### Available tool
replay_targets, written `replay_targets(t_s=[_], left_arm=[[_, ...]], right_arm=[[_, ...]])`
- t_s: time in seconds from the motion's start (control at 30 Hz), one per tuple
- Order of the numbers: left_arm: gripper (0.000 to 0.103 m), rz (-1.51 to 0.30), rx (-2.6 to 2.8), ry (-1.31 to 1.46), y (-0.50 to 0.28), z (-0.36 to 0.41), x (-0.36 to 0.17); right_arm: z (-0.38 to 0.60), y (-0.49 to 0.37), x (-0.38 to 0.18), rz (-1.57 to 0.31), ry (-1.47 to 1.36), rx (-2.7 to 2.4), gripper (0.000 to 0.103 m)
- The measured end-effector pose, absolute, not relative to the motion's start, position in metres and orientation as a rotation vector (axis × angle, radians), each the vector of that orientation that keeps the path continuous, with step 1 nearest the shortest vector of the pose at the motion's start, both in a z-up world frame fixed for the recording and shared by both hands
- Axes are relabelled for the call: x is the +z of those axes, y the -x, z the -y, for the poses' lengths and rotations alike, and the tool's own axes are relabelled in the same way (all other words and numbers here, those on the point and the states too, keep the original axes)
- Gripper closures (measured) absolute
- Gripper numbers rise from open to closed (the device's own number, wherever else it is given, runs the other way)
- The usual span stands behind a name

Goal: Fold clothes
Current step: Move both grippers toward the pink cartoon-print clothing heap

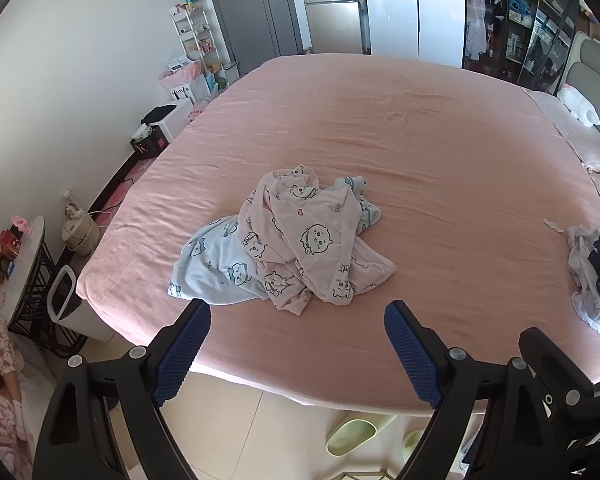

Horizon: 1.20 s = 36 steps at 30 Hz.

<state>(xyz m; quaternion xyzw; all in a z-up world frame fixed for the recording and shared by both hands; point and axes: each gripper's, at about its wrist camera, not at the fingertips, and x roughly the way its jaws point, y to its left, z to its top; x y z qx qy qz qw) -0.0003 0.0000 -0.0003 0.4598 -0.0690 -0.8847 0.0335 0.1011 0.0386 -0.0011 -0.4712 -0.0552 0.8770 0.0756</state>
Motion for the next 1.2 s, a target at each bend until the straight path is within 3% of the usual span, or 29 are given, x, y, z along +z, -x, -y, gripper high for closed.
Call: replay_targets(t_s=[1.2], left_arm=[[0.014,0.222,-2.704,-1.432,0.0030,0.0021,-0.0043]], right_arm=[[-0.0392,-0.0936,-0.0081,0.151,1.440,2.655,0.000]])
